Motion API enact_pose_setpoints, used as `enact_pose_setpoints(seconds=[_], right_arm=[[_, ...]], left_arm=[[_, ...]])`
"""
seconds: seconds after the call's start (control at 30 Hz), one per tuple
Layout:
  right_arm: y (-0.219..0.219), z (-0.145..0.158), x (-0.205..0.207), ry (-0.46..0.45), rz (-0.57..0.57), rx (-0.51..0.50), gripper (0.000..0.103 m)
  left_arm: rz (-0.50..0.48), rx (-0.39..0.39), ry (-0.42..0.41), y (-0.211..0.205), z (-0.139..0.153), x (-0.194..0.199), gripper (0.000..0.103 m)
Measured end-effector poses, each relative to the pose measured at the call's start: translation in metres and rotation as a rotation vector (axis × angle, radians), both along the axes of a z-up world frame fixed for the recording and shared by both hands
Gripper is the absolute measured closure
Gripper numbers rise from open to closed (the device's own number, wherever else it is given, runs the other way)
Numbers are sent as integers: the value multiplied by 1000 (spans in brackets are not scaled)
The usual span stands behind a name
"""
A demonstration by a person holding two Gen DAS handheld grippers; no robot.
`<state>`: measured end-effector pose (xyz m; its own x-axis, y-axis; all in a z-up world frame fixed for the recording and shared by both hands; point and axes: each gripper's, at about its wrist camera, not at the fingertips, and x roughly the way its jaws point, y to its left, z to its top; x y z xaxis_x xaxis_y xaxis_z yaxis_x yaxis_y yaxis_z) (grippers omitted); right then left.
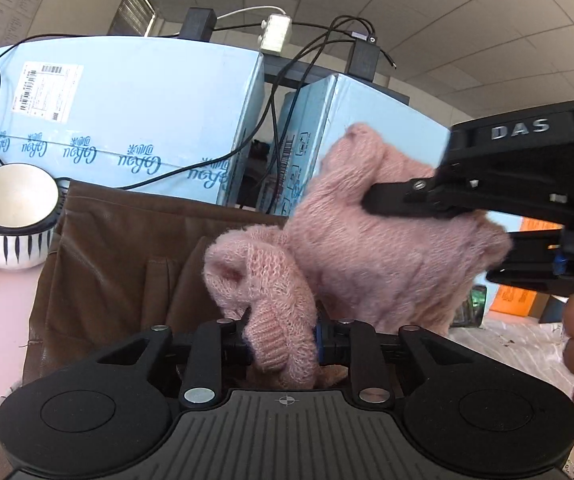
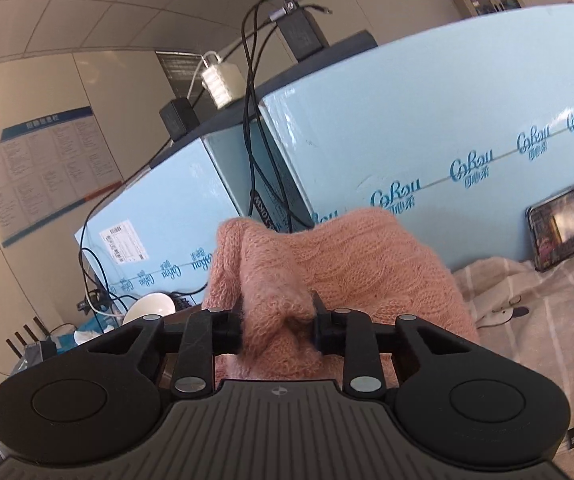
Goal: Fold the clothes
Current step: 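Lift the pink sweater with both grippers and lay it flat on the sheet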
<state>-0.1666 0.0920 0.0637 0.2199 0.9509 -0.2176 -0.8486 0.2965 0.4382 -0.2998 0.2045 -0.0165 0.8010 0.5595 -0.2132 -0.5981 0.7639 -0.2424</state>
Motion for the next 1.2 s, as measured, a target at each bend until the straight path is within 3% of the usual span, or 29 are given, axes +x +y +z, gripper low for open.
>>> enact_pose_setpoints(seconds=[0.07, 0.23, 0.43, 0.57, 0.7, 0.8, 0.9, 1.0, 1.03, 1.17, 1.2], right_arm=[[-22, 8, 3, -24, -4, 47, 78], [-95, 28, 26, -69, -39, 166, 78], [-183, 32, 76, -118, -188, 199, 79], [-234, 18, 116, -96, -327, 173, 79], [-272, -4, 149, -67, -470, 108, 79], [-291, -26, 171, -67, -566, 26, 79], [-304, -49, 189, -67, -664, -36, 77], [-316, -73, 199, -80, -771, -46, 60], [-317, -77, 201, -79, -764, -43, 48], [-320, -79, 198, -103, -678, 4, 19], [-319, -77, 195, -116, -639, 18, 16]], left_arm=[[0, 33, -17, -5, 2, -2, 82], [-9, 199, -69, -35, 12, -6, 82], [-120, 271, -65, -83, 25, 17, 84], [-232, 260, -29, -112, 23, 46, 84], [-315, 196, 32, -126, 15, 77, 84], [-343, 184, 82, -131, 11, 95, 83], [-311, 178, 116, -128, 8, 106, 82], [-284, 155, 140, -123, 4, 109, 80], [-277, 144, 147, -121, 3, 109, 79], [-238, 89, 131, -111, 1, 104, 49], [-226, 75, 125, -108, 1, 103, 41]])
